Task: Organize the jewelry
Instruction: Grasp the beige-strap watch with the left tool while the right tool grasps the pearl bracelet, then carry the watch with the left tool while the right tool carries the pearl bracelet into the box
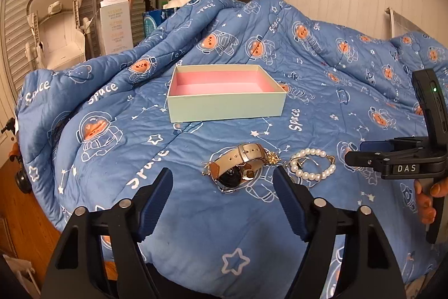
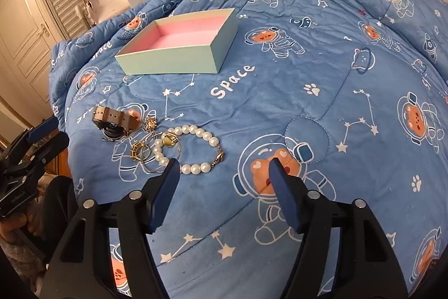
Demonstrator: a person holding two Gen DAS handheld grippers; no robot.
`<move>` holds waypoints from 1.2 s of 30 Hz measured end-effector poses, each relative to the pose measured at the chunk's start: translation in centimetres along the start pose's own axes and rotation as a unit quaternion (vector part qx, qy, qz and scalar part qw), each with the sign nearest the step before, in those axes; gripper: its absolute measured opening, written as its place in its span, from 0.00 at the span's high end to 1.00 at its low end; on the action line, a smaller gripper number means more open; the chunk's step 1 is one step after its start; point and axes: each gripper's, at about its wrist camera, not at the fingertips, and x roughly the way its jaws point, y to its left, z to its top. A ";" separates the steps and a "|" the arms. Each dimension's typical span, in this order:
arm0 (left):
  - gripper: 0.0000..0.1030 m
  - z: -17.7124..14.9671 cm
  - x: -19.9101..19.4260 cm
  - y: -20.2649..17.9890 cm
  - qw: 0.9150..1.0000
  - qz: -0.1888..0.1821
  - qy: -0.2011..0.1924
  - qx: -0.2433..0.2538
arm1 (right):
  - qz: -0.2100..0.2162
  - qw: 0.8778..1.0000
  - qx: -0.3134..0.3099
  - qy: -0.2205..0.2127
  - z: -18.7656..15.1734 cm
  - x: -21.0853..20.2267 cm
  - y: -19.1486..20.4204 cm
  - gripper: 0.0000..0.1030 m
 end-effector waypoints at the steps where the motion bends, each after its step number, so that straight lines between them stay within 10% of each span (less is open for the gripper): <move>1: 0.34 0.1 0.7 -0.1 1.000 -0.001 0.005 0.008 | 0.006 1.000 -0.003 0.007 0.2 0.5 -0.1 0.42; 21: 0.95 1.4 6.2 1.2 0.999 -0.030 0.038 -0.003 | 0.013 0.992 -0.118 0.036 1.9 5.3 2.2 0.90; 36: 0.95 3.7 4.5 2.8 0.994 -0.079 0.011 -0.074 | 0.023 0.986 -0.155 -0.052 4.2 0.6 3.9 0.90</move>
